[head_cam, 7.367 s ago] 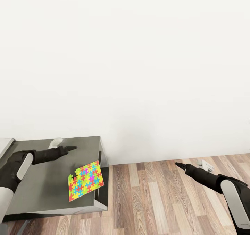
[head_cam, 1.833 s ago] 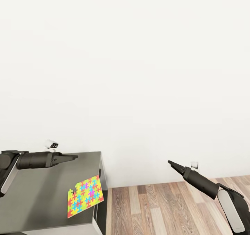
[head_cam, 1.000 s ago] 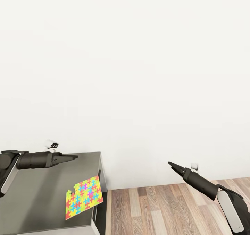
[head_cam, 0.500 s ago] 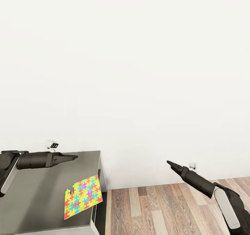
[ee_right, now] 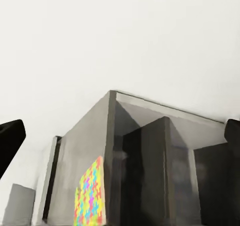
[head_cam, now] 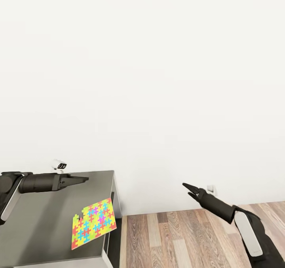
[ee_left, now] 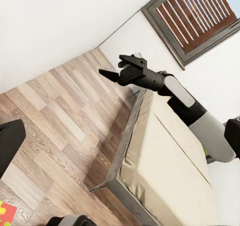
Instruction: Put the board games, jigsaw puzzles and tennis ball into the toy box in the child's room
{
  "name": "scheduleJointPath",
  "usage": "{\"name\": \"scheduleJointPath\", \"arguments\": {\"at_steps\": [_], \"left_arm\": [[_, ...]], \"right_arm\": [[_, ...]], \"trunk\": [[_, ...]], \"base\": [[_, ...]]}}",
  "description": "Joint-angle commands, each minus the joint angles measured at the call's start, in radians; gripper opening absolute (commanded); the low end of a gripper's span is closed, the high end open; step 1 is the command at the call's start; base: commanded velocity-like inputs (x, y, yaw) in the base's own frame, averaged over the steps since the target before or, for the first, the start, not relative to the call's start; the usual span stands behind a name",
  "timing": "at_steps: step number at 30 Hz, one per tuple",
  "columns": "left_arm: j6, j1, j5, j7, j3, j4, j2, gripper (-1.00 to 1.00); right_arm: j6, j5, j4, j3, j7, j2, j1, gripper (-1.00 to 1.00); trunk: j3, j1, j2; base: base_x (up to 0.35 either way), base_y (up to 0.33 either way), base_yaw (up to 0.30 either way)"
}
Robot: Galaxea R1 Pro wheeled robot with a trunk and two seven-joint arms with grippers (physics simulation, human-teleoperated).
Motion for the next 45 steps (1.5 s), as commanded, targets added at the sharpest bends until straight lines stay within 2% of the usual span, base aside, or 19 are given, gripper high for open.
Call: {"name": "scheduleJointPath", "arguments": {"at_steps": [1,2,4,8,12,14,20,33,36,40,45], "left_arm": [[0.011,-0.001,0.0,-0.004,0.0,0.0,0.0,1.0],[0.011,-0.001,0.0,-0.004,0.0,0.0,0.0,1.0],[0.011,-0.001,0.001,-0.004,-0.001,0.0,0.0,1.0],[0.011,-0.001,0.001,-0.004,-0.002,0.0,-0.001,1.0],[0.011,-0.001,0.002,-0.004,-0.001,0.0,0.0,1.0],[0.011,-0.001,0.002,-0.004,-0.001,0.0,0.0,1.0],[0.011,-0.001,0.003,-0.004,-0.003,-0.001,-0.002,1.0],[0.011,-0.001,0.009,-0.004,0.0,0.0,0.0,1.0],[0.011,-0.001,0.01,-0.004,0.0,0.0,0.0,1.0],[0.011,-0.001,0.01,-0.004,0.0,0.0,0.0,1.0],[0.011,-0.001,0.011,-0.004,0.001,0.0,0.001,1.0]], "right_arm": [[0.039,-0.007,0.002,0.003,0.0,0.008,-0.011,1.0],[0.074,-0.011,0.004,0.01,-0.003,0.016,-0.023,1.0],[0.161,-0.019,0.041,0.047,-0.015,0.049,-0.081,1.0],[0.191,-0.025,0.194,0.097,-0.033,0.071,-0.163,1.0],[0.19,-0.022,0.336,0.113,-0.04,0.08,-0.205,1.0],[0.192,-0.022,0.374,0.117,-0.04,0.083,-0.221,1.0],[0.201,-0.023,0.409,0.141,-0.041,0.083,-0.241,1.0],[0.205,-0.023,0.416,0.152,-0.04,0.086,-0.253,1.0],[0.206,-0.023,0.415,0.176,-0.037,0.094,-0.255,1.0],[0.207,-0.023,0.407,0.229,-0.033,0.105,-0.257,1.0],[0.206,-0.023,0.4,0.25,-0.035,0.109,-0.257,1.0]], "trunk": [[-0.004,0.004,-0.008],[-0.007,0.008,-0.015],[-0.014,0.015,-0.029],[-0.026,0.031,-0.057],[-0.039,0.046,-0.085],[-0.045,0.054,-0.099],[-0.064,0.077,-0.141],[-0.105,0.127,-0.232],[-0.114,0.138,-0.253],[-0.123,0.15,-0.274],[-0.123,0.15,-0.274]], "base": [[0.0,0.0,0.0],[0.0,0.0,0.0],[0.0,0.0,0.0],[0.0,0.0,0.0],[0.0,0.0,0.0],[0.0,0.0,0.0],[0.0,0.0,0.0],[0.0,0.0,0.0],[0.0,0.0,0.0],[0.0,0.0,0.0],[0.0,0.0,0.0]]}}
